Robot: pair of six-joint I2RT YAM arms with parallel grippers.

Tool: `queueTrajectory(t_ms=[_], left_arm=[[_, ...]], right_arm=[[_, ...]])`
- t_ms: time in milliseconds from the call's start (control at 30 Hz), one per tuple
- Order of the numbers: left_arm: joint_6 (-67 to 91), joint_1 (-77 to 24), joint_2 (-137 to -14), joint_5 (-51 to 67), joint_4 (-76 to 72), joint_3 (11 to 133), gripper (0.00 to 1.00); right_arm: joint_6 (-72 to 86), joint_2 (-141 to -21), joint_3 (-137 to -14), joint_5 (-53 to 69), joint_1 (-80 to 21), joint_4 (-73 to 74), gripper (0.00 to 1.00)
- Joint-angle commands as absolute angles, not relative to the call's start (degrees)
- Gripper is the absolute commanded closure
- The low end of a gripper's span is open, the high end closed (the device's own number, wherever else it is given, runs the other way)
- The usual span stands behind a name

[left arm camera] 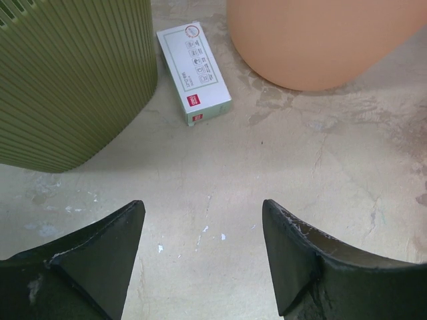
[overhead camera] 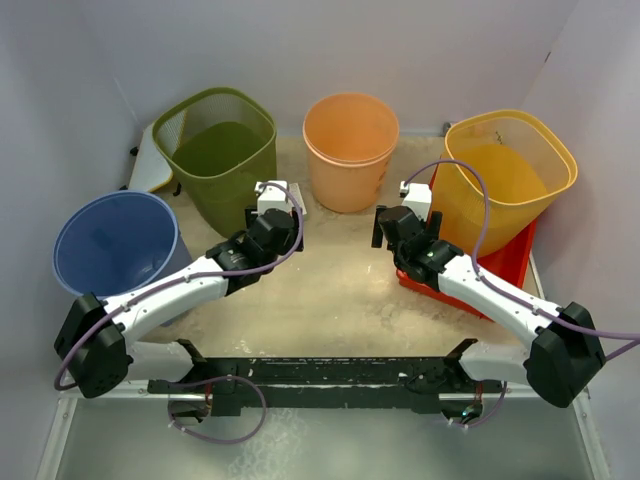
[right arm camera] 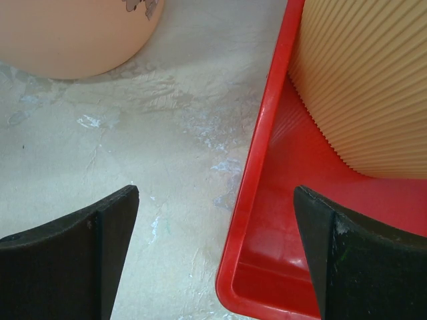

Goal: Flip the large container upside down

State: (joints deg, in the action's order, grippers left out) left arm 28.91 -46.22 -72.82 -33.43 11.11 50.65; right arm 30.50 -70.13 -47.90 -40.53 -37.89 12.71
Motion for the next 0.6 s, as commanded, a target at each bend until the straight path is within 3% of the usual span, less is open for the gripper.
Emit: queueTrajectory(t_ms=[0,433,567], left_arm=[[28.7,-46.4,-70.1,-34.5,7.4,49.9,0.31],[27.7,-46.4,-69.9,-34.4,7.9,49.9,0.31],[26.5,-46.5,-70.7,-28.0,6.7,48.7,0.31]], right_arm=[[31.0,-68.5,-49.6,-41.0,-38.2,11.6,0.00],[30.3,-68.6,-51.0,-39.2,-38.2,12.5,0.00],[29.0,-69.9,-56.1,-38.5,-38.2,15.0,0.00]])
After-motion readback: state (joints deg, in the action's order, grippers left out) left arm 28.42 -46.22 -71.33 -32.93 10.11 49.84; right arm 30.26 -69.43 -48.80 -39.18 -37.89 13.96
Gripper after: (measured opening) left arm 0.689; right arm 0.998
